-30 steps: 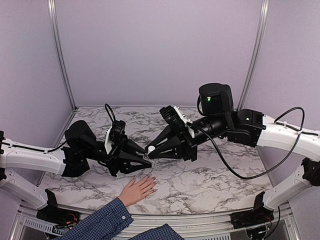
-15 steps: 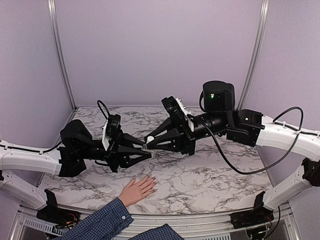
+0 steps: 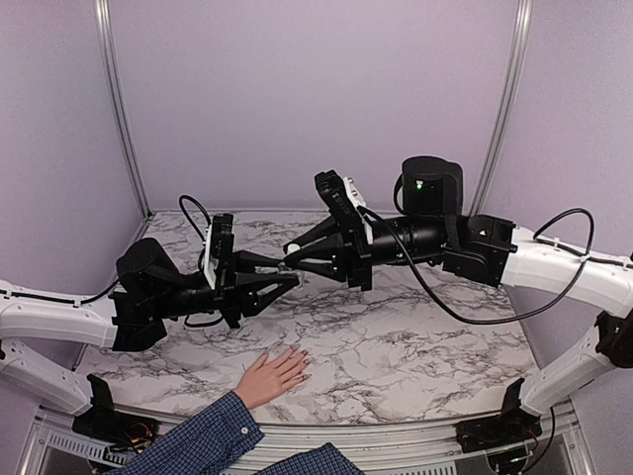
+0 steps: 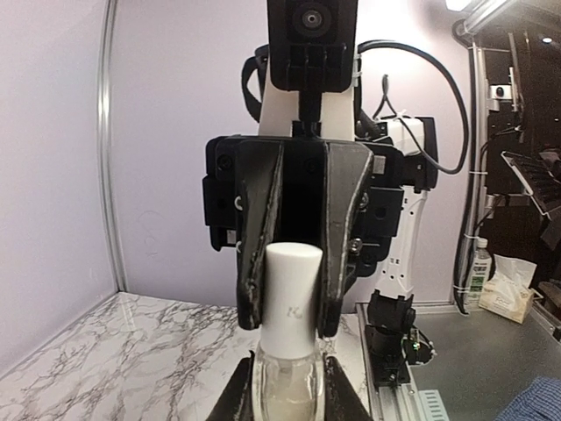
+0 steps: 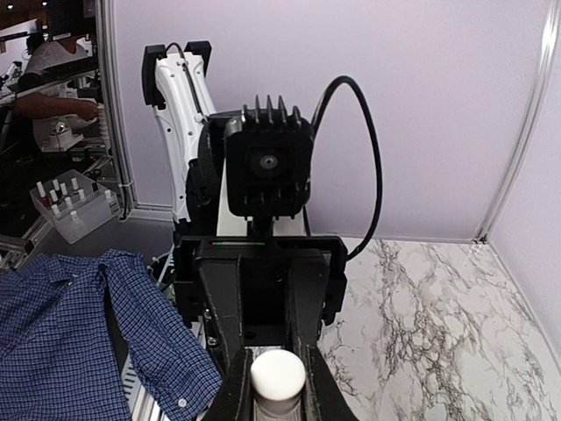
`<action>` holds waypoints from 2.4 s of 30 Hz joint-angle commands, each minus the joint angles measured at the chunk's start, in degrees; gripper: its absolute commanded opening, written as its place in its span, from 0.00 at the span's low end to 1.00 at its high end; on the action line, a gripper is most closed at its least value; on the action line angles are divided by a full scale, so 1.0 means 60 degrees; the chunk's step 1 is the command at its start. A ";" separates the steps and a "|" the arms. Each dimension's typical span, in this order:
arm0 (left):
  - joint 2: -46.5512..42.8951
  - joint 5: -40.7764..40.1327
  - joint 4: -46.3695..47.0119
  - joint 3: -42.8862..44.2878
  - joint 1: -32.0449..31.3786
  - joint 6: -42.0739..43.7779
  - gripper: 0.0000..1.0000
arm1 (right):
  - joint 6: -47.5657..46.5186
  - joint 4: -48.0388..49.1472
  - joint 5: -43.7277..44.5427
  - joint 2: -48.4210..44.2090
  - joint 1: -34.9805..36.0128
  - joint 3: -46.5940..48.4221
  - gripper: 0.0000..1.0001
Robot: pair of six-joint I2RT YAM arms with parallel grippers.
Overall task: Paint the nails
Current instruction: Screw the nail polish bottle cap onto the nail polish bottle.
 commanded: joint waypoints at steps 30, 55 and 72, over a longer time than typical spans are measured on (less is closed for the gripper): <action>0.0909 -0.4235 0.1190 0.0372 0.0029 0.0320 0.00 | 0.2118 0.0725 0.3686 0.0789 0.0094 -0.0604 0.15; 0.0383 0.2214 -0.0250 0.0572 0.0035 0.0141 0.00 | -0.0265 -0.0599 -0.0090 -0.1129 0.0079 -0.0613 0.62; 0.1134 0.5071 -0.0265 0.1272 -0.0155 -0.0905 0.00 | -0.2034 -0.2603 -0.2459 -0.0100 0.1042 0.1446 0.45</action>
